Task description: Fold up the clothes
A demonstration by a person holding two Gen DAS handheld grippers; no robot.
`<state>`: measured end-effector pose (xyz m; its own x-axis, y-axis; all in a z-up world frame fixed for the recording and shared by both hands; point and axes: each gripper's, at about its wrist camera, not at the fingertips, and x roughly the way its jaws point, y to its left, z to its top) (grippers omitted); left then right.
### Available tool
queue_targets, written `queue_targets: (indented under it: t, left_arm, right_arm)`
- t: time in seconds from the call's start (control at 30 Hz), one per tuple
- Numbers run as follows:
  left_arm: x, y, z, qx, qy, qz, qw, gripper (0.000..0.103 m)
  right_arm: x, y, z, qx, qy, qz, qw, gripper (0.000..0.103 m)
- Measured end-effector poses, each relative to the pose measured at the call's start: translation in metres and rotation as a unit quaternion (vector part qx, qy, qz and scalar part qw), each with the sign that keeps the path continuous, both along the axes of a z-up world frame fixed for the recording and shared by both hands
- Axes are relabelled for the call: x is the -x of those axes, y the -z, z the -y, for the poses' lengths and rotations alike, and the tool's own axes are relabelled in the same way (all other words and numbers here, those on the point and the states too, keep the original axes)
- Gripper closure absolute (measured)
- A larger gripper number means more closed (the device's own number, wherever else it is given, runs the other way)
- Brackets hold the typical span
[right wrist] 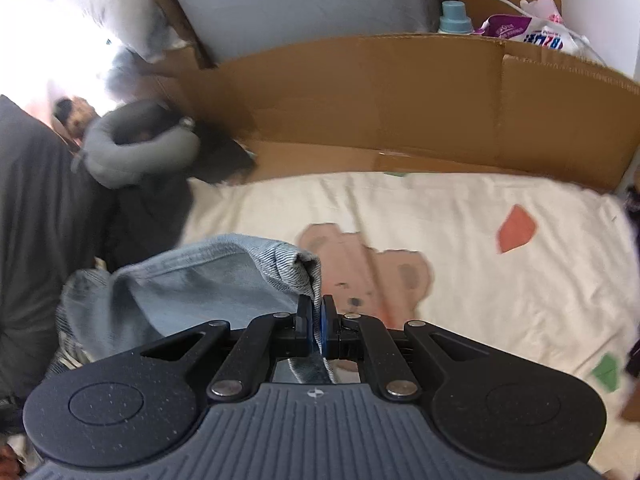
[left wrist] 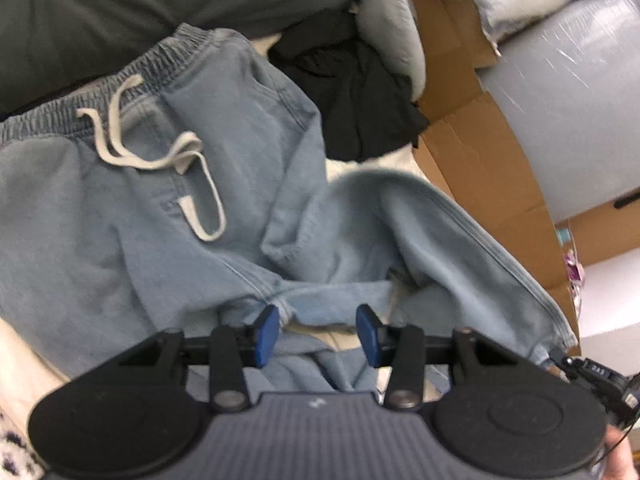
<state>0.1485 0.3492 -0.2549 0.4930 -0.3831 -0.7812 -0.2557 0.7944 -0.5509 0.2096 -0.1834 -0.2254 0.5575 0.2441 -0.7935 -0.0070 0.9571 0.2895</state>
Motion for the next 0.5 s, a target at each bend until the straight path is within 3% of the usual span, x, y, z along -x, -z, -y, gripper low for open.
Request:
queue_targets:
  t: [0.17,0.3,0.5]
  left_arm:
    - [-0.02,-0.008,-0.014,-0.017,-0.01,0.015,0.9997,0.059]
    - [-0.037,-0.019,-0.025,-0.033,-0.024,0.021,0.9989,0.059]
    - [-0.05,-0.032,-0.033,-0.032,-0.053,0.029,0.9977,0.059]
  right_arm:
    - [-0.042,-0.01,0.022,-0.002,0.011,-0.056,0.998,0.101]
    - [-0.059,-0.032,0.031,0.02,-0.007,-0.044,0.999,0.101]
    - [-0.047,-0.053,0.066,0.047,0.003,-0.043,0.998,0.102]
